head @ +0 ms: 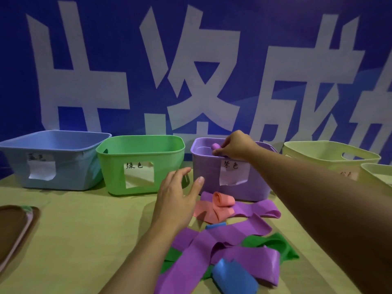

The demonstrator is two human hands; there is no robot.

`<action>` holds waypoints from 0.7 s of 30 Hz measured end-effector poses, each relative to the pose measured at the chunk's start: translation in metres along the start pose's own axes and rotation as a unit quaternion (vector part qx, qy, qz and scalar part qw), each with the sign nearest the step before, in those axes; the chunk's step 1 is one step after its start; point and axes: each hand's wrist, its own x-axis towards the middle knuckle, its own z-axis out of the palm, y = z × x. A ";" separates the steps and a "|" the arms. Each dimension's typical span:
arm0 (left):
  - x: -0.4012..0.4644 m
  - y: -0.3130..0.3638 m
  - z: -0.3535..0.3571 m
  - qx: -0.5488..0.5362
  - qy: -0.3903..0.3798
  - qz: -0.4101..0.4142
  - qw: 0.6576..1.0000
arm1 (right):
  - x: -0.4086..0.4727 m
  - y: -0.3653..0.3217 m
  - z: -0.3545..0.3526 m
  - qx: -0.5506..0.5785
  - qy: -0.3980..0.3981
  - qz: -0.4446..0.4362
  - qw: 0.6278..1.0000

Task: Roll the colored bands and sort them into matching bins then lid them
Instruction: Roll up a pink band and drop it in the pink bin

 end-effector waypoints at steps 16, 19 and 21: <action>-0.001 -0.005 -0.002 0.103 -0.034 0.027 0.994 | -0.006 -0.006 0.001 -0.042 0.002 0.002 0.999; -0.003 -0.003 -0.003 0.104 -0.039 0.030 0.993 | -0.024 -0.010 0.003 -0.020 0.070 -0.062 0.995; -0.004 -0.001 -0.005 0.102 -0.041 0.029 0.994 | -0.041 -0.014 0.001 0.021 0.130 -0.108 0.985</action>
